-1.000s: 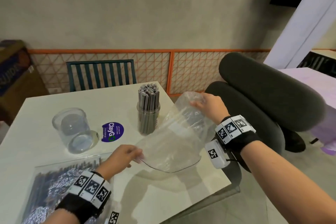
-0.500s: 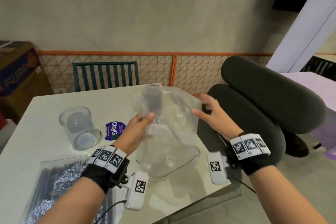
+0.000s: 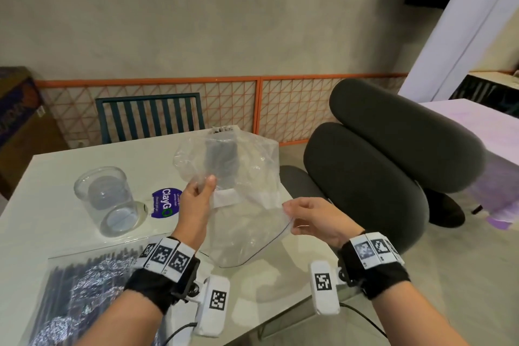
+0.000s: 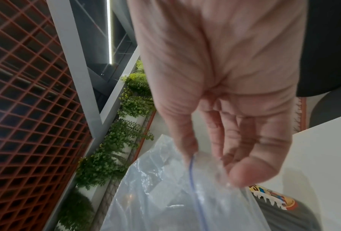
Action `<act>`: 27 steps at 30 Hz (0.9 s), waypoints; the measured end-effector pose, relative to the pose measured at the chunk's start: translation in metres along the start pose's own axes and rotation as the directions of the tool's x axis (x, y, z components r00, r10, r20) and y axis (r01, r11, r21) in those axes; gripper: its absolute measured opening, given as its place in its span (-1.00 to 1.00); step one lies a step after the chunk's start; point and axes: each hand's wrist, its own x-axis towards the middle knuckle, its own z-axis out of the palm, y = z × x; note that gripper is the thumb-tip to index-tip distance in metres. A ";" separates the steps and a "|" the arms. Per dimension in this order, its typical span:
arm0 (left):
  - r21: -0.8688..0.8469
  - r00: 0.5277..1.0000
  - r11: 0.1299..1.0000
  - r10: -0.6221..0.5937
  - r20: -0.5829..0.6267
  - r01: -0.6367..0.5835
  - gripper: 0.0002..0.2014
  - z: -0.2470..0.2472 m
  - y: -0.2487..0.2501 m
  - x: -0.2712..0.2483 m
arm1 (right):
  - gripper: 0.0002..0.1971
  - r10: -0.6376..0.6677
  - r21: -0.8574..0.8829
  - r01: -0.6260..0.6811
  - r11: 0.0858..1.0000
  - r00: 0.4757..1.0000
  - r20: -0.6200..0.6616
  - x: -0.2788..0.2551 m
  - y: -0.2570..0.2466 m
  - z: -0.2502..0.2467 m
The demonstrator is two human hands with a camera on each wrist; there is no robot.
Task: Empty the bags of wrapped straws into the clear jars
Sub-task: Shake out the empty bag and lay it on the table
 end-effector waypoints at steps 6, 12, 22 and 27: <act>-0.137 0.990 0.987 -0.098 -0.101 0.083 -0.82 -0.016 -0.002 0.012 | -0.70 0.072 0.395 0.005 0.919 0.981 -0.180 0.013 0.014 -0.023; -0.057 0.988 0.990 -0.135 -0.079 0.130 -0.73 -0.013 -0.003 0.013 | -0.74 0.105 0.263 -0.080 0.961 0.991 -0.082 0.013 0.021 -0.009; -0.123 0.967 0.961 -0.240 0.086 0.249 -0.56 -0.029 0.002 0.009 | -0.69 0.227 0.565 -0.069 0.823 0.949 -0.216 -0.005 0.029 -0.018; -0.010 0.971 0.972 -0.233 0.060 0.234 -0.56 -0.026 -0.001 0.009 | -0.63 -0.043 -0.467 -0.153 0.871 0.924 -0.381 -0.008 0.032 -0.012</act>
